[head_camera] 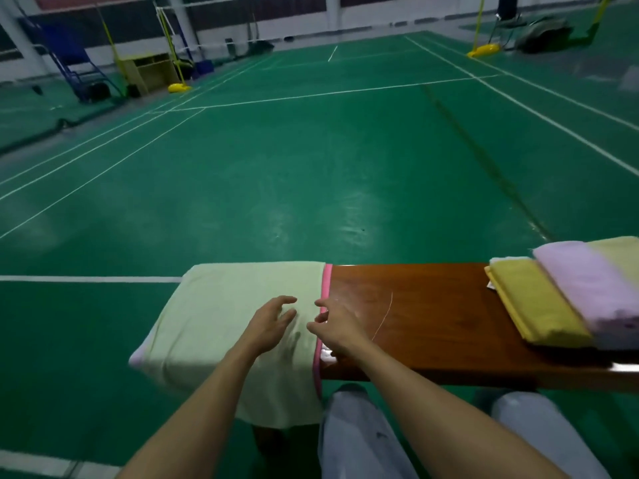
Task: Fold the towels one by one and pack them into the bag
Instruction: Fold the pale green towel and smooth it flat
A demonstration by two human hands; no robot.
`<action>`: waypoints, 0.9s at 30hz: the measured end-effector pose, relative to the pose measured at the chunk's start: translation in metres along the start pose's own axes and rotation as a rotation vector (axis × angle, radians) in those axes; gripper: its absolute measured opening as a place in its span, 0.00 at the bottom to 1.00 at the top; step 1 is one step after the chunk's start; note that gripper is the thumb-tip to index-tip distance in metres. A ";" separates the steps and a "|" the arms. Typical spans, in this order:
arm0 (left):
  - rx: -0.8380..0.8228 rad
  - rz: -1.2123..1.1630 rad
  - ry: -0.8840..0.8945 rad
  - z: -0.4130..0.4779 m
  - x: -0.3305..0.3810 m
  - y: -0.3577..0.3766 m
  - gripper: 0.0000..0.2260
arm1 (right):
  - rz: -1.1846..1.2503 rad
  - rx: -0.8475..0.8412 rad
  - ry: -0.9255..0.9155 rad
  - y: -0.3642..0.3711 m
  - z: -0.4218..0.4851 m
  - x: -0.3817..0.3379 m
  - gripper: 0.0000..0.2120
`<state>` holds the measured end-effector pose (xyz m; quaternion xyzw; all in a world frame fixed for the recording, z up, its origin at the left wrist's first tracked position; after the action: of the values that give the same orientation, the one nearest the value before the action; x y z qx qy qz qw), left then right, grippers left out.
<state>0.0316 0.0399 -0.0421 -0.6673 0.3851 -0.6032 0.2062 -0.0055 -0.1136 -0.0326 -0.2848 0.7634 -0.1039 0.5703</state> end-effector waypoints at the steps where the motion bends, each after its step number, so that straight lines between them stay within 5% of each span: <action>1: -0.003 -0.005 -0.001 0.001 -0.001 0.001 0.14 | 0.001 -0.002 0.015 0.003 0.004 0.002 0.29; 7: -0.016 0.013 0.047 0.011 -0.001 0.004 0.14 | -0.045 0.098 0.045 0.006 0.019 0.007 0.21; 11: -0.011 0.018 0.062 0.016 -0.001 0.006 0.14 | -0.129 0.102 0.032 0.013 0.025 0.004 0.31; 18: -0.013 0.025 0.065 0.015 -0.005 0.008 0.14 | -0.359 0.120 -0.020 0.020 0.028 -0.001 0.31; 27: -0.022 0.023 0.041 0.012 -0.003 0.009 0.15 | -0.211 0.100 -0.019 0.005 0.044 -0.005 0.30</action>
<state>0.0411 0.0338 -0.0529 -0.6526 0.4034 -0.6101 0.1980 0.0348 -0.0994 -0.0460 -0.3358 0.7177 -0.1986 0.5768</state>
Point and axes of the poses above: each hand's wrist, its own z-axis towards the middle knuckle, its own y-axis out of the palm, x = y × z, the point moved 7 cm from there along z, towards the middle knuckle, and after that the axes turned 6 degrees about -x, right-handed, at the moved point
